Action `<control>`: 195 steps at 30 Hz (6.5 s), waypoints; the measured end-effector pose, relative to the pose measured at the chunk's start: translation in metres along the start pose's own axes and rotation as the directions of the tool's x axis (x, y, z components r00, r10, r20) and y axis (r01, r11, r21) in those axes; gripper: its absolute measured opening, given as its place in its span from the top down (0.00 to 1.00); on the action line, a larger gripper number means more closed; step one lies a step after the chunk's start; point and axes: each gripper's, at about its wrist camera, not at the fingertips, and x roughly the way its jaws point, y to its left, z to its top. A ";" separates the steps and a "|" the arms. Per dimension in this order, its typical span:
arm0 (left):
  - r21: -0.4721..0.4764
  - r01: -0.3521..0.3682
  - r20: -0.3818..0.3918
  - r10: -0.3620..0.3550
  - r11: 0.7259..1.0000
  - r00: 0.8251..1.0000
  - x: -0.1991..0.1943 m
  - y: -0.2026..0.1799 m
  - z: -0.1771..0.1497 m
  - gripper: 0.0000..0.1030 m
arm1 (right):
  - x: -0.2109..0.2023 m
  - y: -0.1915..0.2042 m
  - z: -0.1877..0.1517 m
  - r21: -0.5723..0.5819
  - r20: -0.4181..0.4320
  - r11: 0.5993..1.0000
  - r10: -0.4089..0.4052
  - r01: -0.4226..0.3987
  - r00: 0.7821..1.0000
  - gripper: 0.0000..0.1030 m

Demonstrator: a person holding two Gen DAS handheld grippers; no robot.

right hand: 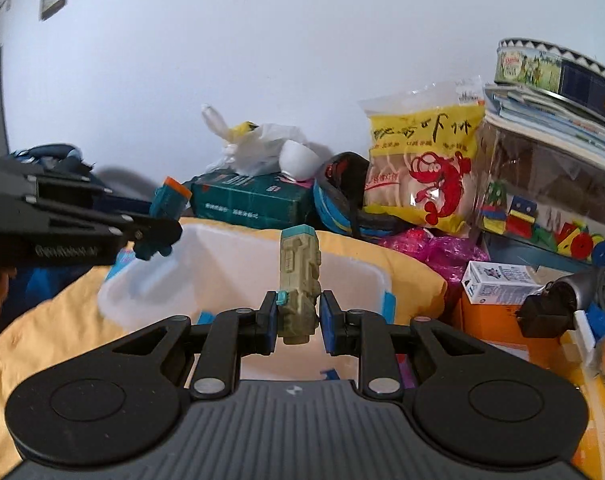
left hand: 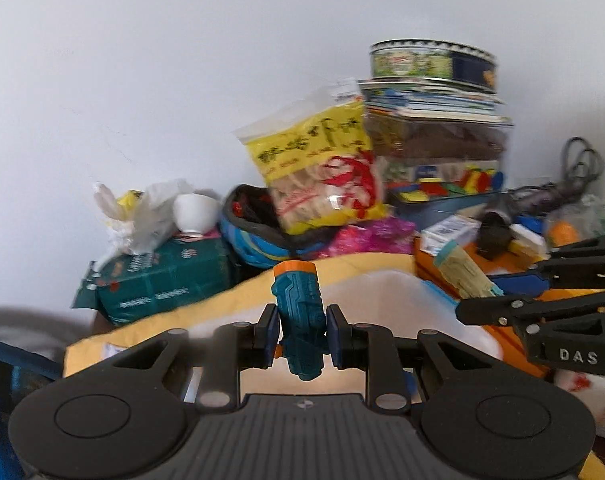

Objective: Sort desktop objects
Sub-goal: 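Carry both figures over the white bin and open both tools, then grasp the black toy car with the right tool and lift it, then grasp the green and red toy car with the left tool, then carry both toy cars over the white bin and open both tools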

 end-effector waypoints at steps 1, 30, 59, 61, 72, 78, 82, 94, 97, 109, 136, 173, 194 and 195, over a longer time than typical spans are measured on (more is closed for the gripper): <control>-0.007 -0.005 -0.004 0.005 1.000 1.000 0.002 0.001 0.000 0.68 | 0.005 0.000 0.002 0.007 0.001 1.000 -0.003 0.003 1.000 0.72; -0.121 0.085 -0.348 -0.123 0.989 0.929 -0.117 -0.083 -0.202 0.37 | -0.068 0.034 -0.179 -0.155 -0.356 0.951 0.200 -0.269 0.913 0.52; -0.024 0.078 -0.440 -0.080 0.997 0.895 -0.134 -0.129 -0.226 0.36 | -0.098 0.064 -0.205 -0.335 -0.222 0.920 0.132 -0.202 0.966 0.50; -0.003 0.080 -0.430 -0.073 0.997 0.900 -0.134 -0.131 -0.225 0.36 | -0.095 0.062 -0.203 -0.296 -0.247 0.931 0.142 -0.214 0.959 0.51; -0.007 0.182 -0.462 -0.164 0.983 0.872 -0.117 -0.137 -0.228 0.48 | -0.065 0.039 -0.214 -0.237 -0.351 0.965 0.025 -0.115 0.936 0.65; -0.314 0.121 -0.475 -0.267 0.942 0.839 -0.099 -0.100 -0.230 0.48 | -0.059 0.018 -0.204 -0.097 -0.336 0.990 0.066 -0.104 0.940 0.50; -0.478 0.052 -0.456 -0.299 0.877 0.838 -0.082 -0.081 -0.233 0.48 | -0.045 0.010 -0.208 -0.080 -0.389 0.985 0.112 -0.155 0.914 0.58; -0.423 0.128 -0.475 -0.340 0.897 0.812 -0.084 -0.091 -0.226 0.64 | -0.074 0.038 -0.216 -0.175 -0.395 0.956 0.151 -0.236 0.906 0.68; -0.349 0.183 -0.515 -0.351 0.919 0.782 -0.095 -0.096 -0.227 0.64 | -0.082 0.037 -0.215 -0.175 -0.398 0.954 0.157 -0.243 0.904 0.68; -0.238 0.138 -0.497 -0.242 0.961 0.833 -0.115 -0.105 -0.233 0.49 | -0.085 0.047 -0.219 -0.200 -0.409 0.947 0.152 -0.251 0.900 0.65; -0.399 0.011 -0.446 -0.204 0.917 0.871 -0.132 -0.086 -0.246 0.49 | -0.089 0.034 -0.209 -0.027 -0.401 0.935 0.315 -0.355 0.860 0.82; 0.213 0.190 -0.451 -0.076 0.958 0.889 -0.136 -0.182 -0.243 0.59 | -0.087 0.015 -0.220 0.097 -0.396 0.949 0.313 -0.300 0.863 0.59; -0.008 0.117 -0.473 -0.107 0.993 0.875 -0.116 -0.136 -0.250 0.54 | -0.077 0.029 -0.227 0.037 -0.443 0.944 0.309 -0.327 0.842 0.58; -0.009 0.124 -0.472 -0.113 0.992 0.874 -0.116 -0.135 -0.251 0.55 | -0.076 0.031 -0.229 0.029 -0.450 0.945 0.302 -0.324 0.840 0.59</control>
